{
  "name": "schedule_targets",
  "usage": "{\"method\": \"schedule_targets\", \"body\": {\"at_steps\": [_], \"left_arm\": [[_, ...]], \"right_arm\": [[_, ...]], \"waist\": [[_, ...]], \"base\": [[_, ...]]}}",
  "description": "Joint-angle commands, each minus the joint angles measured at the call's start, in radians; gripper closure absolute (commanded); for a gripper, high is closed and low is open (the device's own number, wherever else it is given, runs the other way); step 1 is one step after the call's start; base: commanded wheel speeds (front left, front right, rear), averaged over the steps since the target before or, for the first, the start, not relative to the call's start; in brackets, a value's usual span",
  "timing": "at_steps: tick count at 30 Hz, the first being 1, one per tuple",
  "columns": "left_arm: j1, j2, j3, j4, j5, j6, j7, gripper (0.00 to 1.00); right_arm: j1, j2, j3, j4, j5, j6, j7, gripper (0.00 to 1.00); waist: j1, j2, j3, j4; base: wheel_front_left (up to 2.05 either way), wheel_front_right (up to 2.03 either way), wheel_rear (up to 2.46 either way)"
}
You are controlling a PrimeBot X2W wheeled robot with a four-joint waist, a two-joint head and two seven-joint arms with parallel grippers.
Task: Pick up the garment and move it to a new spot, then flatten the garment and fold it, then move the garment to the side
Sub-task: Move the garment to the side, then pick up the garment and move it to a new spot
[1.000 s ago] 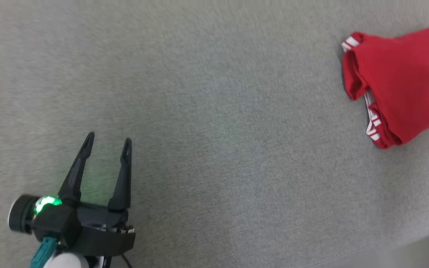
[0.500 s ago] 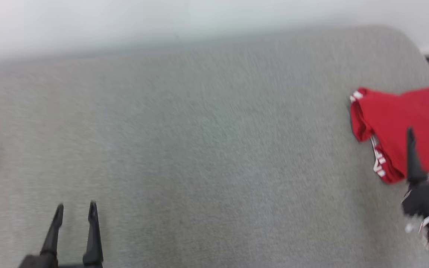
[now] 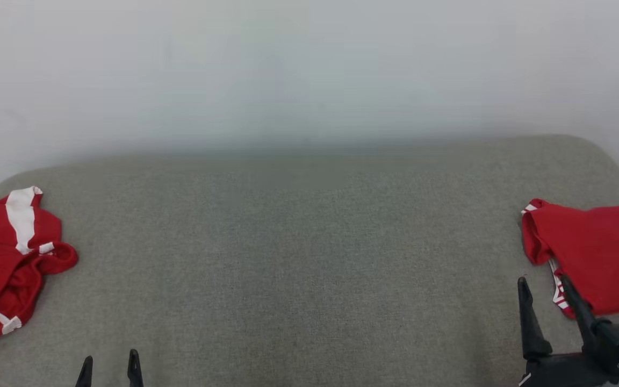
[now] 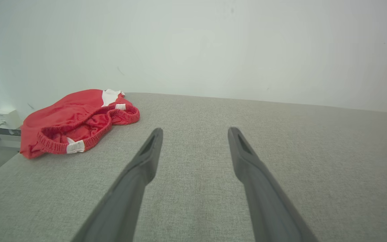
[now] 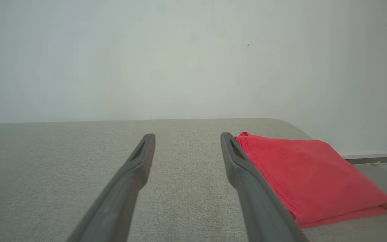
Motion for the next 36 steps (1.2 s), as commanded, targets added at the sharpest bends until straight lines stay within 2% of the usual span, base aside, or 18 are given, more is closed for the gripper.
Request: {"method": "schedule_targets", "body": {"at_steps": [1, 15, 36], "left_arm": [[0.015, -0.002, 0.001, 0.008, 0.0, 0.001, -0.003, 0.0], [0.02, -0.005, 0.023, 0.054, 0.003, -0.016, -0.003, 0.0], [-0.006, -0.005, 0.028, 0.081, 0.011, -0.044, -0.003, 0.0]], "right_arm": [[0.026, 0.009, 0.006, 0.009, 0.002, -0.003, -0.009, 0.0], [0.08, 0.062, 0.04, 0.082, -0.022, -0.003, -0.055, 0.0], [0.064, 0.078, 0.041, 0.121, -0.035, -0.003, -0.076, 0.0]], "waist": [[0.0004, 0.0002, -0.034, 0.026], [0.0004, 0.0002, -0.055, 0.012], [0.0004, 0.0002, -0.04, 0.017]], "base": [[0.0, 0.0, 0.0], [0.0, 0.0, 0.0], [0.0, 0.0, 0.0]]}}
